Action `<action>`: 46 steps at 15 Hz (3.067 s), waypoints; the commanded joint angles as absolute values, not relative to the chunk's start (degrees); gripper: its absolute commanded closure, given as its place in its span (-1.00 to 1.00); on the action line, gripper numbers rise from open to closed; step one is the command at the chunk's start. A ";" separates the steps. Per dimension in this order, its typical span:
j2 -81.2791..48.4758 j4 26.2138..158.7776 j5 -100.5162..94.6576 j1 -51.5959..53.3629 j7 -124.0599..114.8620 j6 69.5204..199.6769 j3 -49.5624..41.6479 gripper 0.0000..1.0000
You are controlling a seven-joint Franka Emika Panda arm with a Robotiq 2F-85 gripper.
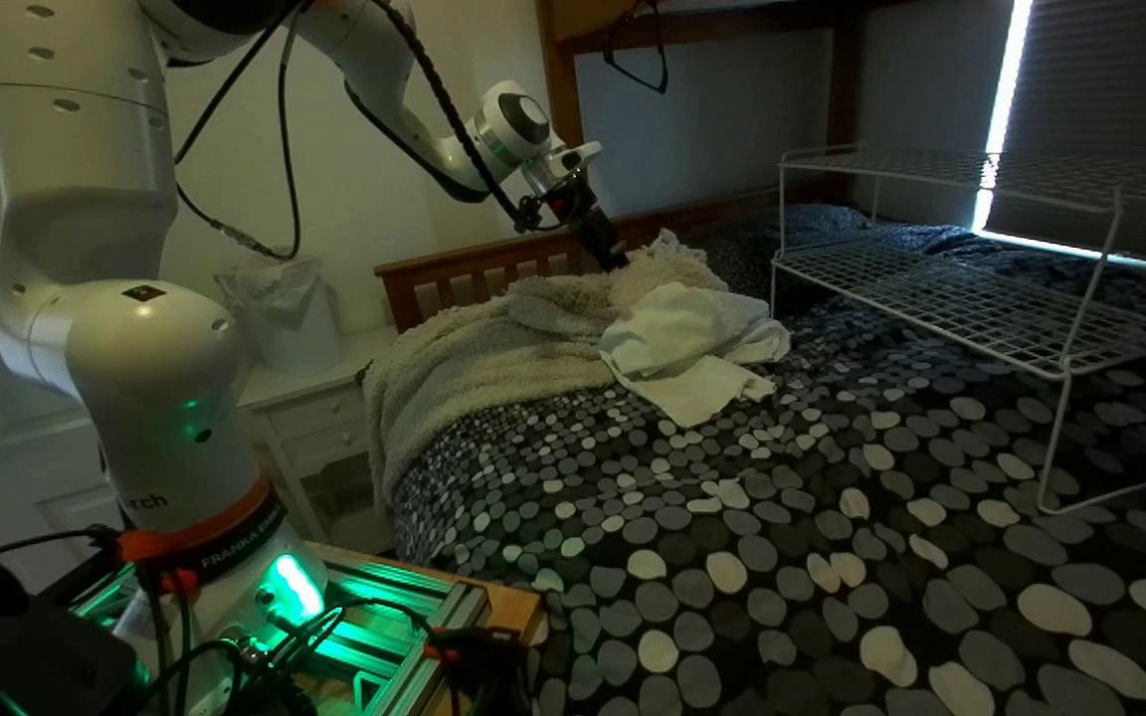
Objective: Move the white pillow case to the right, unfold the white pillow case downwards on the bed
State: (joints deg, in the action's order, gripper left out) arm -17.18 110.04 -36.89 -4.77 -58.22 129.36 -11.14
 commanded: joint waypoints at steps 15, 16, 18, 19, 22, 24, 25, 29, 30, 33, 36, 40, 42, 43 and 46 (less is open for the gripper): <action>-30.93 100.36 -30.94 -5.40 -58.01 138.96 -14.67 -0.68; -31.78 99.89 -30.61 -5.14 -58.13 139.65 -15.20 -0.48; -33.19 98.97 -29.55 -4.87 -57.50 139.95 -15.88 -0.16; -33.78 98.57 -29.21 -4.68 -57.34 139.80 -16.27 -0.02; -34.92 97.68 -28.37 -4.24 -57.04 139.57 -17.17 0.47; -34.56 97.79 -28.37 -3.72 -56.86 138.67 -17.78 0.74; -34.05 97.96 -28.34 -3.46 -56.56 137.53 -18.01 0.91; -30.46 99.65 -29.80 -1.75 -55.14 129.17 -19.75 1.00; -28.57 100.86 -30.87 -1.32 -54.78 126.45 -20.33 0.99; -22.62 104.53 -35.28 -1.48 -54.80 124.34 -21.55 0.99; -13.85 110.05 -40.66 -3.13 -54.78 125.13 -22.38 0.99; -2.04 119.14 -48.90 -6.90 -53.31 126.02 -21.98 0.99; 4.25 124.24 -51.73 -9.74 -52.34 128.14 -21.59 0.99; 7.20 126.35 -52.89 -11.31 -52.33 129.58 -21.71 0.99; 15.38 130.59 -49.11 -15.91 -45.60 130.60 -22.52 0.99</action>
State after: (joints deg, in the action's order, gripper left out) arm 5.37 123.46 -50.37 -11.64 -50.53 128.52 -22.76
